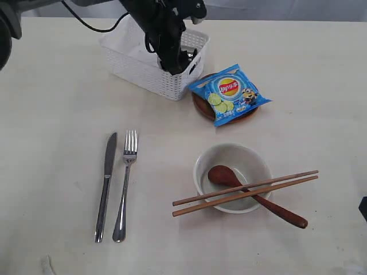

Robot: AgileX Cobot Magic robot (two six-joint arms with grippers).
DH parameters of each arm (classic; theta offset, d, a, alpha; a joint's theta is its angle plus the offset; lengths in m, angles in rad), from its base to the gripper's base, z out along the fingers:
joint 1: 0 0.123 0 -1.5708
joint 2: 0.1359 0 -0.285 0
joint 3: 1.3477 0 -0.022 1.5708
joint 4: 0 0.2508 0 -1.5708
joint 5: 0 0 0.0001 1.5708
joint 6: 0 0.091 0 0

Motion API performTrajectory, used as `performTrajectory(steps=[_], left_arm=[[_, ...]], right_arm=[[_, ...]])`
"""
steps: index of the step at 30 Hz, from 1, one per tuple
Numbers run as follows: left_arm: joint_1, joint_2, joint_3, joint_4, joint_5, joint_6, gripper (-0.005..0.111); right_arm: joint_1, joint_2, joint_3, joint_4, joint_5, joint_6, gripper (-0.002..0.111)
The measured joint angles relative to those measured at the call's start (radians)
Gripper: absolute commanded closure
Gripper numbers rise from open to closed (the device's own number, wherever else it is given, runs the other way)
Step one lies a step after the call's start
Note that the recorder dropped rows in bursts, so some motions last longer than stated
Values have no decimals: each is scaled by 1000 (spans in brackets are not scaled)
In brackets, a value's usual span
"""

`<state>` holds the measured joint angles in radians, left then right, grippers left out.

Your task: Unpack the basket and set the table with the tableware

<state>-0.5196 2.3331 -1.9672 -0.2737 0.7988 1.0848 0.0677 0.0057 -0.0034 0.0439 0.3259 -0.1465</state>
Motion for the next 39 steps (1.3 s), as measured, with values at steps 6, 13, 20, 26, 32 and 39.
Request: performTrajectory(steps=[6,13,20,26,32,39], left_arm=[[-8,22,-2,5,-13,111,39],[-14,20,-6,221,-11,-130,106],[-6,25,-3,531,65,-141,107],[-6,27,-1,648,33,-360,92],[-3,7,-1,648,7,-584,47],[-3,-35,-1,553,21,-750,45]], right_arm=[[0,0,0,0,0,0,109],[0,0,0,0,0,0,109],[0,0,0,0,0,0,109],[0,0,0,0,0,0,109],[0,0,0,0,0,0,109],[0,0,0,0,0,0,109]])
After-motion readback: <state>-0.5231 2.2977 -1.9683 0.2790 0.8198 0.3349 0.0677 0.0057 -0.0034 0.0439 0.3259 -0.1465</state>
